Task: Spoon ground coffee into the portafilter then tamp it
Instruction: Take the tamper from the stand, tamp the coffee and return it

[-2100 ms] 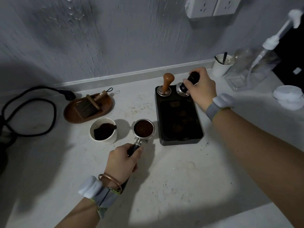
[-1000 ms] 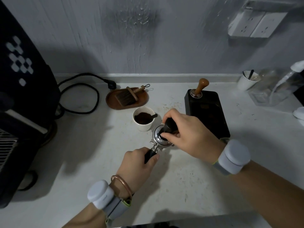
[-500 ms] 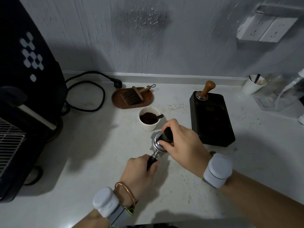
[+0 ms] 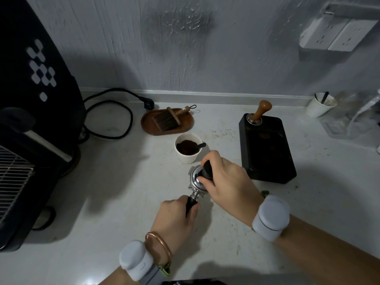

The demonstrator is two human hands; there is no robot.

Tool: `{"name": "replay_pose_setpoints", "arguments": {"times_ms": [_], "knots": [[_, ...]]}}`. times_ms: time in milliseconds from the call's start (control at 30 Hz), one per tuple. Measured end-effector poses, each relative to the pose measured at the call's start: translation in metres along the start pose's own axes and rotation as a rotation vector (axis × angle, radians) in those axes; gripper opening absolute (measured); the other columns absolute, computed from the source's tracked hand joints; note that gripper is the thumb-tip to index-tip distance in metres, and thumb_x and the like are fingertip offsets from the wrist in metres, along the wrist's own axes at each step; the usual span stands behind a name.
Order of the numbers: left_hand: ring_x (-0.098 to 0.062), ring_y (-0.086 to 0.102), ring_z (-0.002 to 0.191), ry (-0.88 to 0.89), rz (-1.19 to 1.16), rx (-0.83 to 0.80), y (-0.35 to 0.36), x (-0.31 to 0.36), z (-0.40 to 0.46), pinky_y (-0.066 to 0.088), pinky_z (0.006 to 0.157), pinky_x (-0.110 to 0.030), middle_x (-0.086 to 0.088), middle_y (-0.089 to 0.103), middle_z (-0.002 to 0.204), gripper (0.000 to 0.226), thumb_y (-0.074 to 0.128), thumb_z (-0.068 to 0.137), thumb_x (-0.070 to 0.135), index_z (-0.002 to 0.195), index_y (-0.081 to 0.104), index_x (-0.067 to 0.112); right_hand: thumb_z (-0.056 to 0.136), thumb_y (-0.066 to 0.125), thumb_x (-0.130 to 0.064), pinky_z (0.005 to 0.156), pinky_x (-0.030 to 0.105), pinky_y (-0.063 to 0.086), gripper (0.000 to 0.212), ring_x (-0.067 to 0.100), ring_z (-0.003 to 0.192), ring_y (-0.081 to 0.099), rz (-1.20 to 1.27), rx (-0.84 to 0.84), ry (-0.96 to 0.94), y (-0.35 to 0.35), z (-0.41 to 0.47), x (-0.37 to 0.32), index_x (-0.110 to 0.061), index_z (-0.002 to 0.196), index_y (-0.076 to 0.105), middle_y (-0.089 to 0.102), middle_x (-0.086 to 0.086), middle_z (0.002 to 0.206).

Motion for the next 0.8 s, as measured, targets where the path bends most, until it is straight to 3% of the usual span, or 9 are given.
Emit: {"name": "replay_pose_setpoints", "arguments": {"times_ms": [100, 233, 433, 567, 800], "knots": [[-0.027, 0.060, 0.066, 0.008, 0.011, 0.011, -0.002, 0.001, 0.003, 0.035, 0.058, -0.027, -0.004, 0.064, 0.066, 0.029, 0.056, 0.094, 0.038, 0.085, 0.064, 0.012, 0.091, 0.063, -0.031, 0.066, 0.036, 0.049, 0.033, 0.029, 0.078, 0.063, 0.034, 0.006, 0.012, -0.005, 0.005, 0.002, -0.012, 0.112, 0.046, 0.064, 0.008, 0.090], [-0.025, 0.058, 0.061, 0.014, 0.002, 0.028, -0.010, 0.001, 0.004, 0.030, 0.054, -0.024, 0.006, 0.051, 0.059, 0.027, 0.057, 0.094, 0.038, 0.083, 0.063, 0.014, 0.089, 0.065, -0.032, 0.069, 0.038, 0.050, 0.033, 0.029, 0.079, 0.062, 0.077, 0.007, 0.034, -0.008, 0.009, 0.003, -0.015, 0.110, 0.045, 0.065, 0.008, 0.092], [-0.018, 0.041, 0.051, 0.014, -0.004, 0.041, -0.011, 0.001, 0.002, 0.024, 0.053, -0.022, 0.009, 0.043, 0.053, 0.028, 0.059, 0.093, 0.037, 0.077, 0.059, 0.014, 0.090, 0.064, -0.033, 0.065, 0.034, 0.043, 0.034, 0.029, 0.077, 0.060, 0.065, -0.055, 0.017, -0.003, 0.017, 0.002, -0.016, 0.110, 0.043, 0.062, 0.006, 0.090], [-0.023, 0.052, 0.056, 0.004, -0.003, 0.038, -0.011, -0.002, -0.001, 0.026, 0.053, -0.022, 0.006, 0.048, 0.056, 0.027, 0.058, 0.094, 0.037, 0.079, 0.060, 0.015, 0.090, 0.064, -0.032, 0.064, 0.034, 0.040, 0.033, 0.030, 0.077, 0.060, 0.066, -0.063, 0.014, 0.002, 0.017, 0.001, -0.014, 0.109, 0.043, 0.059, 0.004, 0.084], [-0.030, 0.060, 0.064, 0.008, 0.003, 0.051, -0.005, -0.004, -0.011, 0.028, 0.055, -0.024, -0.008, 0.067, 0.067, 0.028, 0.058, 0.094, 0.035, 0.085, 0.065, 0.010, 0.091, 0.063, -0.030, 0.066, 0.033, 0.042, 0.032, 0.028, 0.079, 0.061, 0.063, -0.111, -0.034, 0.013, 0.011, -0.005, -0.015, 0.108, 0.041, 0.063, 0.006, 0.094]]}}
Point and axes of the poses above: each hand's wrist, its own z-axis towards the middle knuckle, its own y-axis out of the palm, x = y × z, the point moved 9 cm from there along z, towards the middle knuckle
